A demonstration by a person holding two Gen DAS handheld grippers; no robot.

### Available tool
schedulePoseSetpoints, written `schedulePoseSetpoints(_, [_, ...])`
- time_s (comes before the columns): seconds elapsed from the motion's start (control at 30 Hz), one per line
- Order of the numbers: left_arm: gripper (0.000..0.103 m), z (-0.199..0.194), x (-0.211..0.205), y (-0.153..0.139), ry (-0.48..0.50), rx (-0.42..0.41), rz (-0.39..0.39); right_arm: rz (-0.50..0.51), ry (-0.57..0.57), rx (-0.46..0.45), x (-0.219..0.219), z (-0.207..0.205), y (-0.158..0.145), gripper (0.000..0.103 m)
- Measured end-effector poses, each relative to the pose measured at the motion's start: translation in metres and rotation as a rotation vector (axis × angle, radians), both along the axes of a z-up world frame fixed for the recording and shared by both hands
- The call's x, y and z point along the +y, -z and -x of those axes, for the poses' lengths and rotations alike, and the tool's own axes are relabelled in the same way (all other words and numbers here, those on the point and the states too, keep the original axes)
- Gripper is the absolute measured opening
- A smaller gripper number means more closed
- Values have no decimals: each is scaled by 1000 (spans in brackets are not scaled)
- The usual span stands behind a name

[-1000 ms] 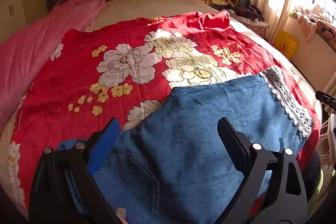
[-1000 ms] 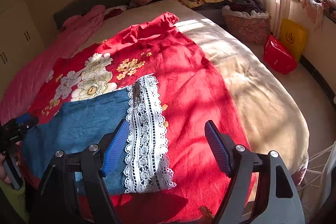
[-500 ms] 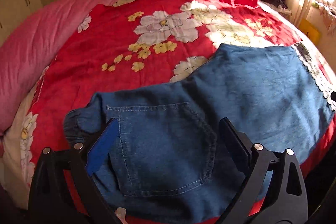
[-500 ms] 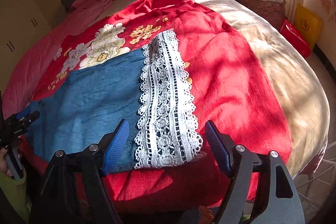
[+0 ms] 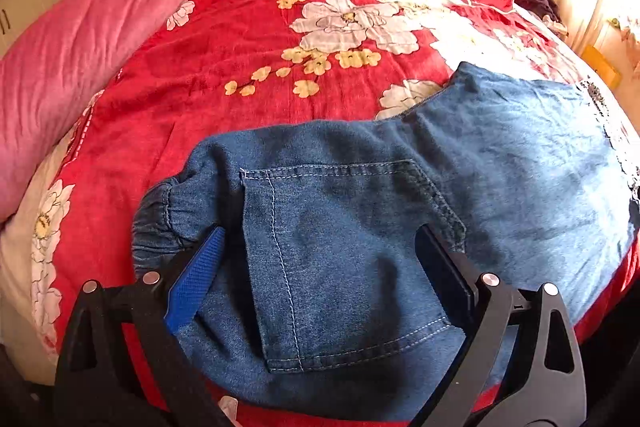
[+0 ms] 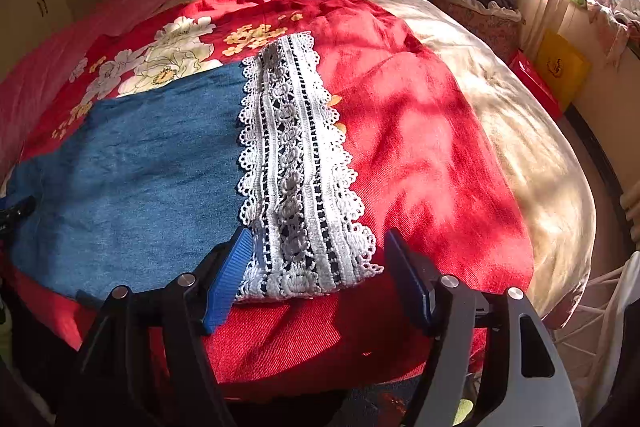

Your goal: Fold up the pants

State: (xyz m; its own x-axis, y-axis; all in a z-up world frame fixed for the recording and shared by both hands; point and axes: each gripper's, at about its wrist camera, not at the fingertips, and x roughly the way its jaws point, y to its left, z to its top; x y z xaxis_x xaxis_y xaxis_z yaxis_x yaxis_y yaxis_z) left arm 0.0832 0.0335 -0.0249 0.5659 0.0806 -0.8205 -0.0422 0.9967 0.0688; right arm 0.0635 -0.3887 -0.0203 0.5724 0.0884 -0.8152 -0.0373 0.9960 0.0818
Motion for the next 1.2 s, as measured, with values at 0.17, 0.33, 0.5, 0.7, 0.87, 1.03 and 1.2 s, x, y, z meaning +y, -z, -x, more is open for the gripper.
schedulePoseSetpoints(0.17, [91,6,-9,-17,21,-32,18,-35,11,-64,-3,11,-25,74])
schedulePoseSetpoints(0.33, [93,10,-18,-26,38,-45,29,-44,-5,-128,3,22,-48,86])
schedulePoseSetpoints(0.5, [93,14,-26,-35,56,-64,45,-38,-23,-172,11,29,-62,86])
schedulePoseSetpoints(0.7, [93,16,-36,-41,69,-73,60,-57,-41,-210,19,34,-71,86])
schedulePoseSetpoints(0.87, [93,15,-48,-40,89,-71,74,-69,-84,-219,32,35,-70,86])
schedulePoseSetpoints(1.03, [93,9,-69,-32,124,-47,60,-89,-96,-173,36,29,-53,86])
schedulePoseSetpoints(1.2, [93,7,-92,-24,172,-25,44,-101,-99,-137,37,24,-37,86])
